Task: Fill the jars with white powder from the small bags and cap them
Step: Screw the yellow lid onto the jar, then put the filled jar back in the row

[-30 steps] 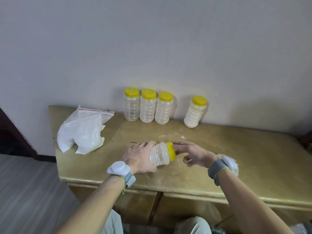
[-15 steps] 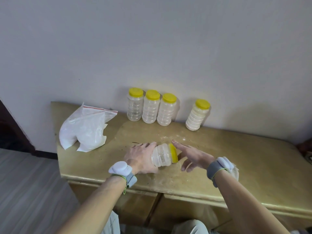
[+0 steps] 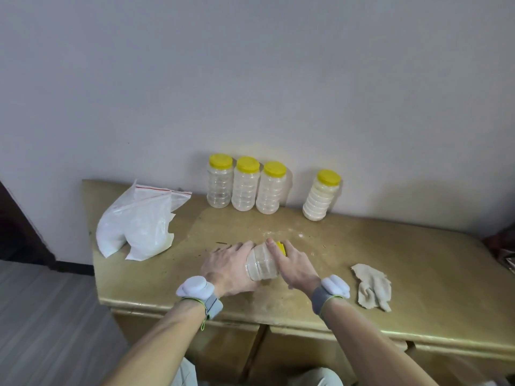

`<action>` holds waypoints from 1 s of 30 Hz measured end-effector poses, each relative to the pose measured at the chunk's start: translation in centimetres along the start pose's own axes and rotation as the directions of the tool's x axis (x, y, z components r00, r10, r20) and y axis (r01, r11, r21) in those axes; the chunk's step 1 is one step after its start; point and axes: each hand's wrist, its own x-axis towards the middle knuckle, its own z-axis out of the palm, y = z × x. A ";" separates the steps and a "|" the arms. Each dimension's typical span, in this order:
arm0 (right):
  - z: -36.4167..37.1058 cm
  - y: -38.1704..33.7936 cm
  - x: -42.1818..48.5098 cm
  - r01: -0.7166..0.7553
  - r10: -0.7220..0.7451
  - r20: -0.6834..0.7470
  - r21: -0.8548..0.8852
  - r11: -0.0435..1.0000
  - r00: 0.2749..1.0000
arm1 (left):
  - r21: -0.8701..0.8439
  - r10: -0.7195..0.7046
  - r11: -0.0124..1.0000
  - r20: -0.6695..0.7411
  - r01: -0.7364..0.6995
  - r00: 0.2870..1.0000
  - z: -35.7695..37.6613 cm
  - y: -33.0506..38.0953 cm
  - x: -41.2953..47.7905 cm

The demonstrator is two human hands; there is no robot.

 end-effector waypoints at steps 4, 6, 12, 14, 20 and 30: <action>-0.9 1.4 0.1 -0.098 0.091 0.111 0.056 0.994 0.990 | 0.025 0.031 0.999 0.046 -0.032 0.998 0.0 0.4 0.5; -1.6 2.8 0.4 -0.116 0.105 0.072 0.171 0.979 0.992 | -0.113 -0.067 0.991 0.035 0.071 0.997 -0.4 0.7 1.0; -3.7 8.4 2.9 -0.212 0.220 -0.145 0.067 0.975 0.965 | -0.505 -0.243 0.846 -0.082 0.170 0.967 -2.0 4.2 5.7; -3.6 10.3 3.5 -0.243 0.231 -0.147 -0.069 0.968 0.962 | -0.497 -0.253 0.856 -0.167 0.140 0.953 -1.8 6.6 7.7; -1.7 11.4 4.8 -0.187 0.098 -0.258 -0.347 0.919 0.961 | -0.591 -0.365 0.786 -0.203 0.184 0.909 -0.7 11.4 13.5; -1.5 13.3 6.9 -0.152 0.030 -0.337 -0.343 0.927 0.941 | -0.649 -0.498 0.712 -0.199 0.267 0.844 4.5 13.2 20.8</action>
